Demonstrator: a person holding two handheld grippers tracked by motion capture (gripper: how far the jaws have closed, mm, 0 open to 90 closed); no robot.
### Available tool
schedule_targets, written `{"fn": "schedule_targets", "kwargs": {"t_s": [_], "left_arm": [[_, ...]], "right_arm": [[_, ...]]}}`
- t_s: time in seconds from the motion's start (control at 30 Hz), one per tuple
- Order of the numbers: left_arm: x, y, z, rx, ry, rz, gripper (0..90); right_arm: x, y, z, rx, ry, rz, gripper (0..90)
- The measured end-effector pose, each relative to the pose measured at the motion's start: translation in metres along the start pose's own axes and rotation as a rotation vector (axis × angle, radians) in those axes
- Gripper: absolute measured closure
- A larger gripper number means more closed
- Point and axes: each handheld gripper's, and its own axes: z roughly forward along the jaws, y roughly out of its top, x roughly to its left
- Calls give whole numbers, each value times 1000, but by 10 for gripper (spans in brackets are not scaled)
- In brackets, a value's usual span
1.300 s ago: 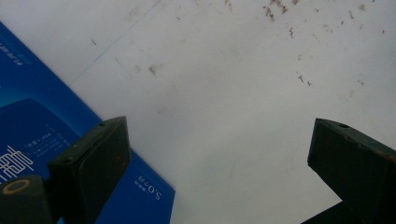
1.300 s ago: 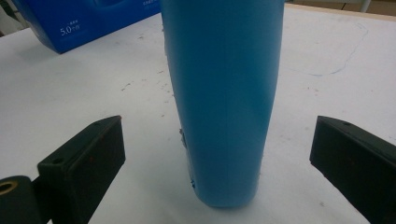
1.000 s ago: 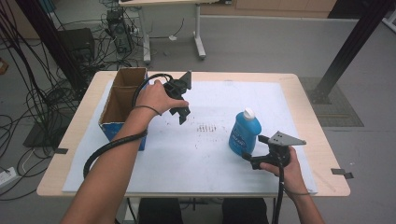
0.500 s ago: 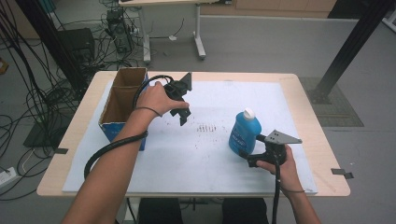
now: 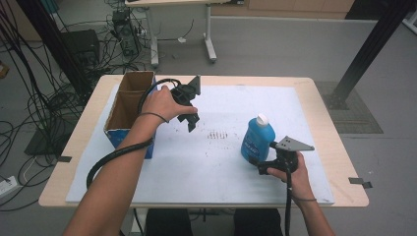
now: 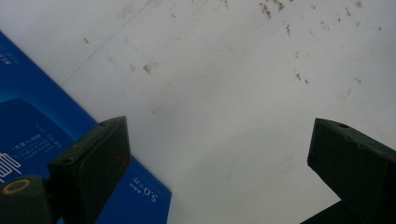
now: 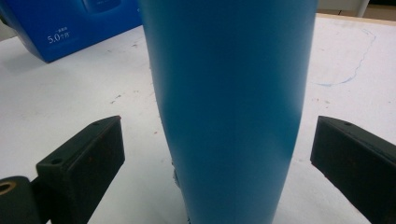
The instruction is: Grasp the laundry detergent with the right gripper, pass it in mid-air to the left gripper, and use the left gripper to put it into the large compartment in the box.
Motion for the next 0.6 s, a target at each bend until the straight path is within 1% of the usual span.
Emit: {"fn": "schedule_targets", "kwargs": {"t_s": [0.3, 0.33, 0.4, 0.57, 0.6], "left_arm": [[-1, -1, 1, 1, -3, -1, 66], [-2, 0, 0, 3, 1, 6, 66], [-2, 0, 0, -1, -1, 2, 65], [-6, 1, 0, -3, 4, 9, 68], [-6, 2, 0, 3, 4, 14, 69]], "right_arm": [[0, -2, 6, -9, -4, 4, 34], [1, -3, 6, -11, -5, 4, 34], [1, -4, 7, -15, -8, 2, 36], [4, -5, 12, -25, -11, 8, 37], [4, -6, 13, -26, -11, 7, 37]]}}
